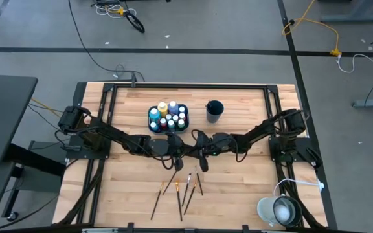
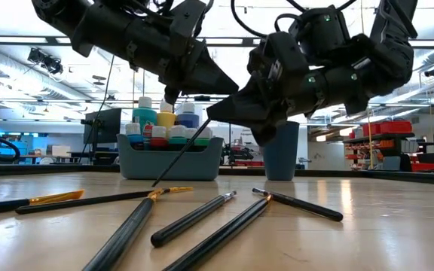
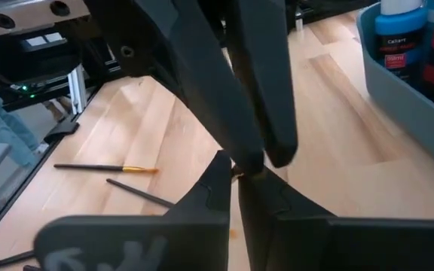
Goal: Pick & Place Paint Supplies
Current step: Put the gold paint brush into the blue cup
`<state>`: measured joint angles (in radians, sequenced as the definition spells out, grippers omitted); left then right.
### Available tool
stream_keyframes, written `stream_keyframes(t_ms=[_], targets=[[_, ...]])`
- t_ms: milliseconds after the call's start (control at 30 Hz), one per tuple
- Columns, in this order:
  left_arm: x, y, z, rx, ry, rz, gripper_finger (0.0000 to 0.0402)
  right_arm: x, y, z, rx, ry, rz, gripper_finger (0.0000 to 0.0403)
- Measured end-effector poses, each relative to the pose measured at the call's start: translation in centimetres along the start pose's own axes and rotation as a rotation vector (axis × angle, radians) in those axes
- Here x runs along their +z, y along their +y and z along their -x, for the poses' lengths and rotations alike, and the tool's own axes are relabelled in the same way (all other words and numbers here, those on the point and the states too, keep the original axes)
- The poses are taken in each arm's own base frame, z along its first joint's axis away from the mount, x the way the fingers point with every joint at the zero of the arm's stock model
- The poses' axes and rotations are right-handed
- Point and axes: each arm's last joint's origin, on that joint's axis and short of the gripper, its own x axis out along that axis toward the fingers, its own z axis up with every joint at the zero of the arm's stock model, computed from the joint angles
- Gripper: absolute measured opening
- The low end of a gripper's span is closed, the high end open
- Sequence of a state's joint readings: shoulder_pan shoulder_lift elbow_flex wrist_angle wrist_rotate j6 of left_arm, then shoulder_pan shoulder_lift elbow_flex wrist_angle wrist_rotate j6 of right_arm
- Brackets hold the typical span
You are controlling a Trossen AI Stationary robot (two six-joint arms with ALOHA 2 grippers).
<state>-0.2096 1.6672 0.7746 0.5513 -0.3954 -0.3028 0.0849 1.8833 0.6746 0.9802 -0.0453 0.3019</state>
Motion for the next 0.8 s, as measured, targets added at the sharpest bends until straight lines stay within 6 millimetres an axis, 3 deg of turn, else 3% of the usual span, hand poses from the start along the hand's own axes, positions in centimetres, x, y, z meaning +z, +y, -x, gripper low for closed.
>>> stream_keyframes(t_ms=[200,367,600,800], targets=[[1.2,-0.3,0.3,-0.022,-0.031,-0.017,0.005,2.1,0.5,1.4,-0.027,0.045,0.038,0.0007],[3.0,-0.1,2.0,-0.026,-0.05,-0.023,0.0067,4.8,0.7,3.9,-0.094,0.085,0.065,0.0007],[5.0,0.3,4.2,-0.02,-0.065,-0.028,0.0077,9.2,1.0,9.6,-0.303,0.079,0.171,0.0006],[5.2,0.5,4.6,0.027,-0.075,-0.028,0.0078,11.7,0.4,14.7,-0.526,0.035,0.237,0.0005]])
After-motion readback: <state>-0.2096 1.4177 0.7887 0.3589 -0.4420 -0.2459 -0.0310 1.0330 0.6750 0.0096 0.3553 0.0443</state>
